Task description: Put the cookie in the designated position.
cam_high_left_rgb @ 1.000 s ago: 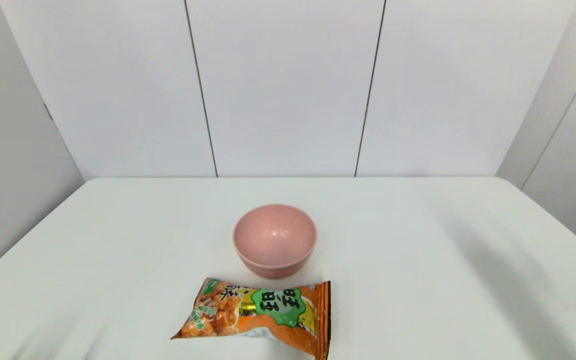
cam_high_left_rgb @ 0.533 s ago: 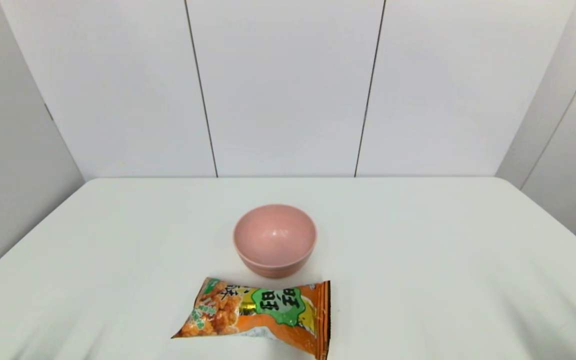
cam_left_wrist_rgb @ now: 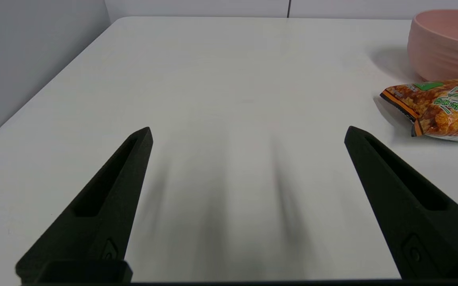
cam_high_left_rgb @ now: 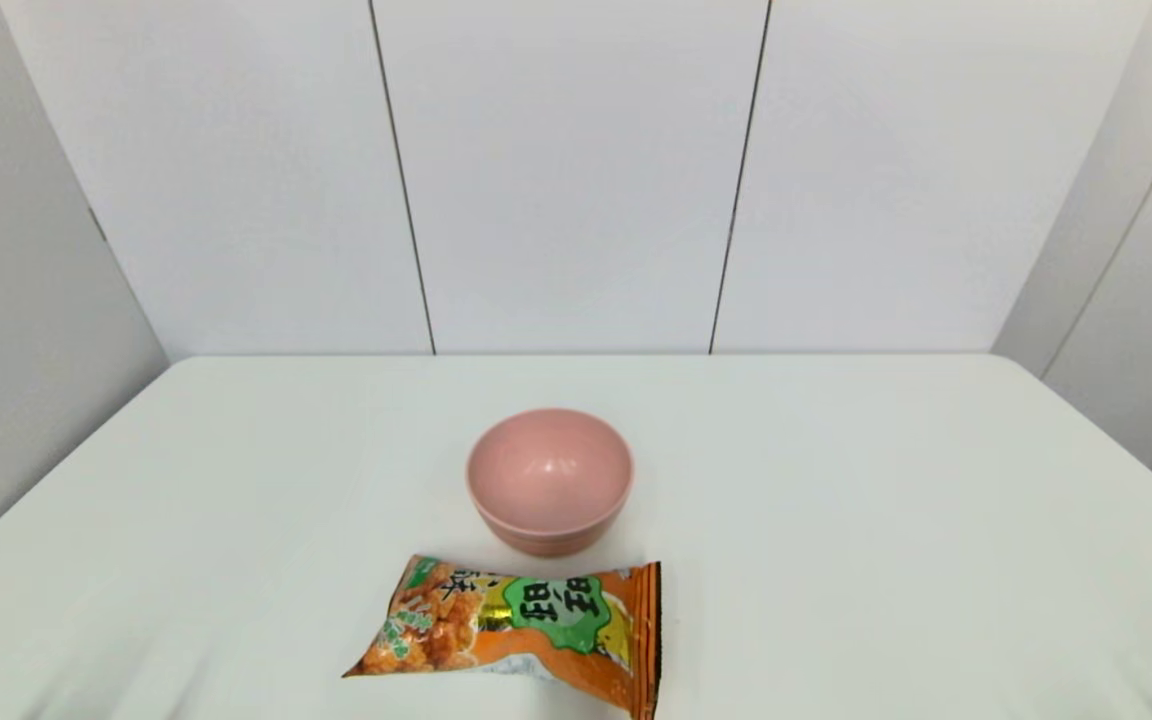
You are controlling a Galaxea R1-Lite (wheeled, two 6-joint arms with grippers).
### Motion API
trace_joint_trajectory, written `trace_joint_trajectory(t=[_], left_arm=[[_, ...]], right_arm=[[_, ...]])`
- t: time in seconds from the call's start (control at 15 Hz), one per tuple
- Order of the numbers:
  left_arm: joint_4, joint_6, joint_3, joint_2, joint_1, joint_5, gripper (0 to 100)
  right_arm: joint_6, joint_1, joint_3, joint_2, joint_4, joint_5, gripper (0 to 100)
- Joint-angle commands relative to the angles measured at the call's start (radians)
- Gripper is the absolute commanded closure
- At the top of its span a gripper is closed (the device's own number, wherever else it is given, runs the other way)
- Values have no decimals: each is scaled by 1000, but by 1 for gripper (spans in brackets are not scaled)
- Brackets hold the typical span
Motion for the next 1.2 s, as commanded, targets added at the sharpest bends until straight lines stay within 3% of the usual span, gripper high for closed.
trace_joint_trajectory(t=[0.07, 1.2], left_arm=[[0, 0, 0, 0, 0, 0, 0], [0, 0, 0, 0, 0, 0, 0]], right_arm=[[152, 1, 11, -17, -19, -52, 0], [154, 1, 11, -17, -21, -57, 0]])
